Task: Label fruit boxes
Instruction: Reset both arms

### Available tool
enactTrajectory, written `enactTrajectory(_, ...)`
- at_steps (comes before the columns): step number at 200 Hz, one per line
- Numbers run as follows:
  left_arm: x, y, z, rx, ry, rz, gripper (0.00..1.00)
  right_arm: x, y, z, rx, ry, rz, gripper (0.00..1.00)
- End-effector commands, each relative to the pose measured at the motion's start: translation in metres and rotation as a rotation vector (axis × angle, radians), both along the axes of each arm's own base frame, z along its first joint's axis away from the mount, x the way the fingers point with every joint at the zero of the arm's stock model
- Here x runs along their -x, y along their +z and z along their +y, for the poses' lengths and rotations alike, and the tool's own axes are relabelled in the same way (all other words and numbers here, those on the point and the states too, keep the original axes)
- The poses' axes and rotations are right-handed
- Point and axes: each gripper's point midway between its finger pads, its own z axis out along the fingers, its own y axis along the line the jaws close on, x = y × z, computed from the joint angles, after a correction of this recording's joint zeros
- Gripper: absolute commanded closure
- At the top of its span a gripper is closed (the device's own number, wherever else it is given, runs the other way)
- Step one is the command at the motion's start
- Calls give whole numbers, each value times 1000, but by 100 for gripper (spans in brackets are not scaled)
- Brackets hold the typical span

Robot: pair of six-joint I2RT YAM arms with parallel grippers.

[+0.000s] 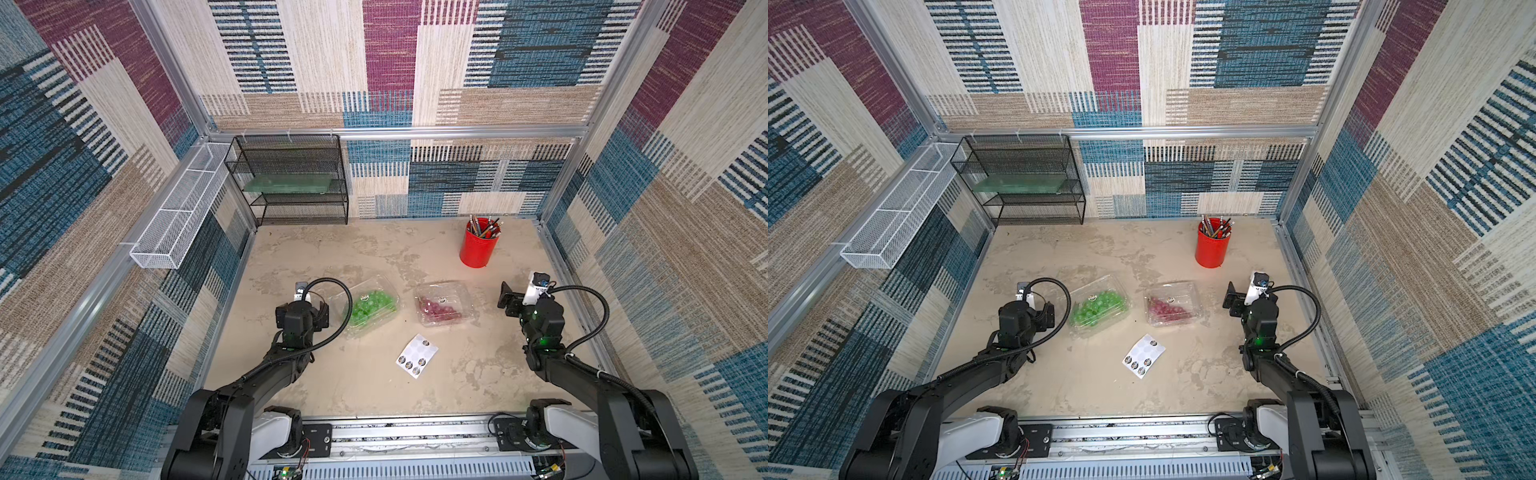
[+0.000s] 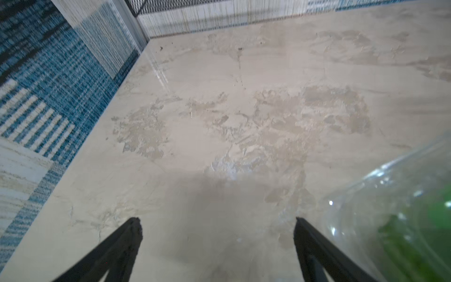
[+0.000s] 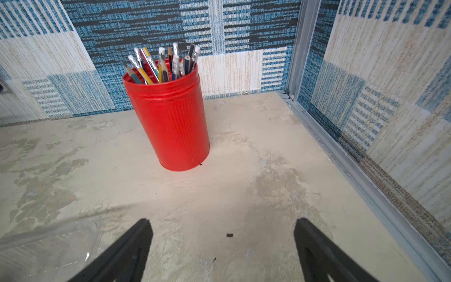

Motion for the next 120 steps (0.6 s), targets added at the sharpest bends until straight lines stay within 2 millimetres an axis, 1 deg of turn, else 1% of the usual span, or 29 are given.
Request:
enactTrajectory(1,-19,28,-4,-22,-42,-161,1,-7,29,5,24,33,-149,5)
enactTrajectory(9,-24,27,-6,-17,-64,-158,1,-10,29,6,25,42,-142,5)
enactTrajectory(22,-31,22,-4,9,-66,-164,1,-11,32,7,31,50,-173,5)
enactTrajectory(29,-34,13,-3,15,-62,-142,1,-11,32,8,31,52,-190,5)
enactTrajectory(34,-36,9,-2,18,-62,-146,1,-13,28,8,30,53,-180,5)
enactTrajectory(37,-36,2,-3,19,-67,-136,1,-14,26,8,29,51,-173,5)
enactTrajectory(42,-37,-1,-2,29,-73,-147,1,-16,23,8,29,52,-167,5)
enactTrajectory(52,-40,-1,-2,27,-80,-165,1,-19,15,7,26,47,-158,5)
enactTrajectory(68,-43,-6,-10,47,-136,-94,1,-25,7,9,46,56,-150,5)
enactTrajectory(76,-49,-6,-5,53,-116,-95,1,-32,-1,10,37,58,-89,5)
enactTrajectory(85,-57,-8,1,87,-104,-52,1,-37,1,12,48,71,-93,5)
enactTrajectory(87,-58,-10,-1,105,-117,-34,1,-37,0,11,48,69,-90,5)
enactTrajectory(94,-61,-14,5,153,-114,0,1,-40,-4,9,32,56,-61,5)
enactTrajectory(98,-61,-16,8,173,-117,4,1,-42,-3,8,27,60,-59,5)
enactTrajectory(120,-61,-14,9,175,-118,-10,1,-44,-4,6,8,77,-56,5)
